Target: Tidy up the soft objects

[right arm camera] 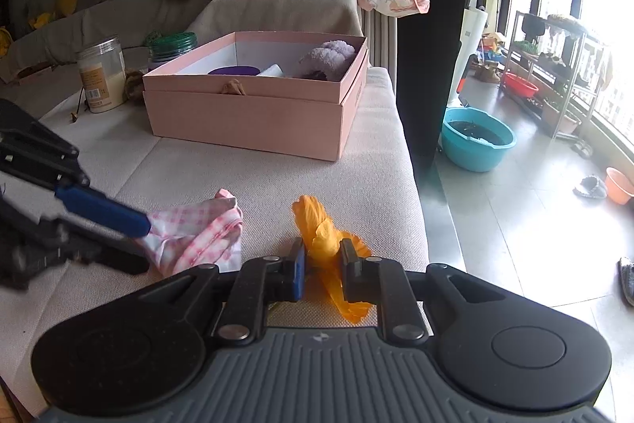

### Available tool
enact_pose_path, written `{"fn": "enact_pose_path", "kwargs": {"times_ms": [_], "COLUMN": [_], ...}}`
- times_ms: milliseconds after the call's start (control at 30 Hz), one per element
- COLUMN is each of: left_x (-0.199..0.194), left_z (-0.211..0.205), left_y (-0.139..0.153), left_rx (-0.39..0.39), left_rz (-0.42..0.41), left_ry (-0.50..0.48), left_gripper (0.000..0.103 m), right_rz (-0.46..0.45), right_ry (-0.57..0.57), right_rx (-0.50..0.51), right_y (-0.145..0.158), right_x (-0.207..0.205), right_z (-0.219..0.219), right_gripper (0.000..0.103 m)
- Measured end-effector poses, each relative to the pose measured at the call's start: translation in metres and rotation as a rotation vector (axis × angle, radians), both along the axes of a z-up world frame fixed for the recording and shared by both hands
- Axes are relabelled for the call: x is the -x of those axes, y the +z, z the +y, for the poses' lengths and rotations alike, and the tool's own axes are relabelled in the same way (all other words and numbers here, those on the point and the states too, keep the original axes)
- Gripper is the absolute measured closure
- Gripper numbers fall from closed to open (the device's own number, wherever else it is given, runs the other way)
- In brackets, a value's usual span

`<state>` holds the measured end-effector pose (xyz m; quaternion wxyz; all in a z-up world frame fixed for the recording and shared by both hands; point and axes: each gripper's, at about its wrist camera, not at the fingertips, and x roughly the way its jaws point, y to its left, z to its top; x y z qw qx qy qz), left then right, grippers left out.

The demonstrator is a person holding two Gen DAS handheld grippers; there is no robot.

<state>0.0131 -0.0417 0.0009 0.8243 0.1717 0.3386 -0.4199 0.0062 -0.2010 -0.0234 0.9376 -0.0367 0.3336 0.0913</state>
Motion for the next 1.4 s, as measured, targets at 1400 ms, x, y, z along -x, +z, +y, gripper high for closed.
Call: {"fn": "enact_pose_path", "kwargs": {"times_ms": [1400], "left_x": [-0.026], "left_z": [-0.037], "left_y": [-0.009], "left_rx": [-0.012], "left_rz": [0.001], "left_ry": [0.17], "left_gripper": [0.074], "right_rz": [-0.042], "right_ry": [-0.001], "right_rx": [-0.012], "right_y": [0.029], "right_x": [0.02], "right_z": [-0.012], "right_gripper": [0.086]}}
